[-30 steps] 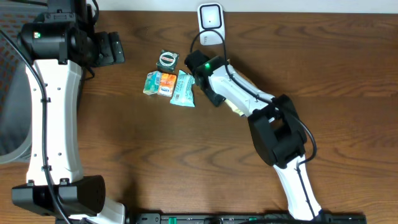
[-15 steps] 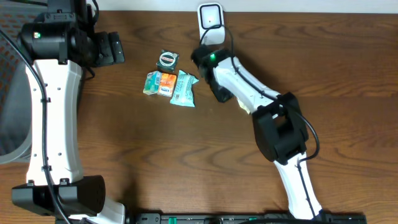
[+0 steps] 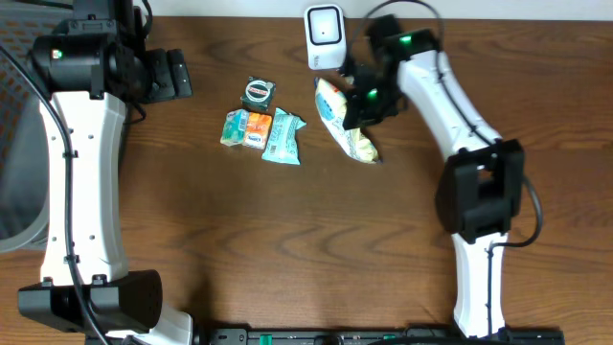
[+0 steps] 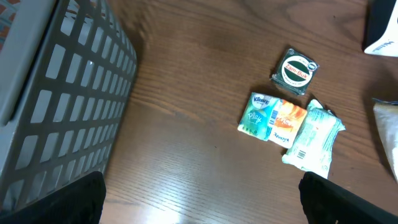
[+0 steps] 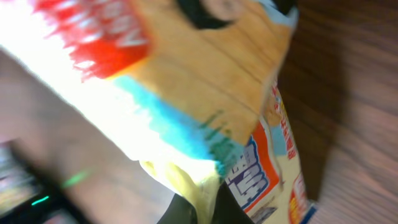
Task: Scan the item barcode
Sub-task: 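Lay the flipped packet back on the table, barcode side up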
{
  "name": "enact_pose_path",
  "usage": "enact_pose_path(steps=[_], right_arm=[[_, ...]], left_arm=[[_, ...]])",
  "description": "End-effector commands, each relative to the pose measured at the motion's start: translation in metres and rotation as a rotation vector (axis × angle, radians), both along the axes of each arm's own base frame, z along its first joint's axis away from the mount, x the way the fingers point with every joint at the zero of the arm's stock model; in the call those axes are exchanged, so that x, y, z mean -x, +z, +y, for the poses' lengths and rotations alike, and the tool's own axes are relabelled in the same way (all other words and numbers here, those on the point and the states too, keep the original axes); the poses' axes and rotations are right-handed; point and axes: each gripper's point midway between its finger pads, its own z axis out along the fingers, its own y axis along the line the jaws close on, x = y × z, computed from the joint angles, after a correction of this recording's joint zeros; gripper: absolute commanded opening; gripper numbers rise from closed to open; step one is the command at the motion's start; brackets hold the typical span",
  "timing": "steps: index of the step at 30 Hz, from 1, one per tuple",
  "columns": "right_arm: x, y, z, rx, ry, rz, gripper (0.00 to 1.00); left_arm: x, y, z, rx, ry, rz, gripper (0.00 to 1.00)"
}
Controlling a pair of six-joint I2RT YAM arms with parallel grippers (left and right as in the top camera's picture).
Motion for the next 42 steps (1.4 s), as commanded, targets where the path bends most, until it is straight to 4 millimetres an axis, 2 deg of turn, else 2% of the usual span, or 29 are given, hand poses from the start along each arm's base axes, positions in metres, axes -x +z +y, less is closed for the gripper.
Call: enact_pose_path(steps=[1,6,10,13,16,18,22,25,30,33,34,38,42], right_arm=[[0.011,0.036,0.016,-0.363,0.028,0.051,0.01],[0.017,0.021,0.000,-0.530,-0.060,0.149,0.01],[0.020,-0.003,-0.029,-0.627,-0.166,0.199,0.03],[0.016,-0.020,-0.057,-0.558,-0.225,0.196,0.13],[0.011,-0.040,-0.091,-0.396,-0.338,0.238,0.21],[0.009,-0.048,-0.110,-0.303,-0.392,0.254,0.31],[0.009,-0.043,-0.132,-0.195,-0.416,0.259,0.42],[0.009,-0.030,-0.141,-0.074,-0.399,0.232,0.43],[0.008,-0.002,-0.131,0.053,-0.328,0.146,0.41],[0.008,0.008,-0.119,0.127,-0.280,0.084,0.35],[0.008,0.011,-0.115,0.148,-0.269,0.065,0.30],[0.004,0.010,-0.098,0.241,-0.263,0.010,0.08],[-0.001,0.003,-0.086,0.330,-0.257,-0.042,0.06]], left_arm=[[0.000,-0.003,0.004,-0.010,0.020,0.008,0.98],[0.000,-0.003,0.004,-0.010,0.019,0.008,0.98],[0.000,-0.003,0.004,-0.010,0.019,0.008,0.98],[0.000,-0.003,0.004,-0.010,0.020,0.008,0.98],[0.000,-0.003,0.004,-0.010,0.019,0.008,0.98],[0.000,-0.003,0.004,-0.010,0.020,0.008,0.98],[0.000,-0.003,0.004,-0.010,0.019,0.008,0.98],[0.000,-0.003,0.004,-0.010,0.019,0.008,0.98],[0.000,-0.003,0.004,-0.010,0.019,0.008,0.98],[0.000,-0.003,0.004,-0.010,0.019,0.008,0.98],[0.000,-0.003,0.004,-0.010,0.019,0.008,0.98],[0.000,-0.003,0.004,-0.010,0.019,0.008,0.98],[0.000,-0.003,0.004,-0.010,0.020,0.008,0.98]])
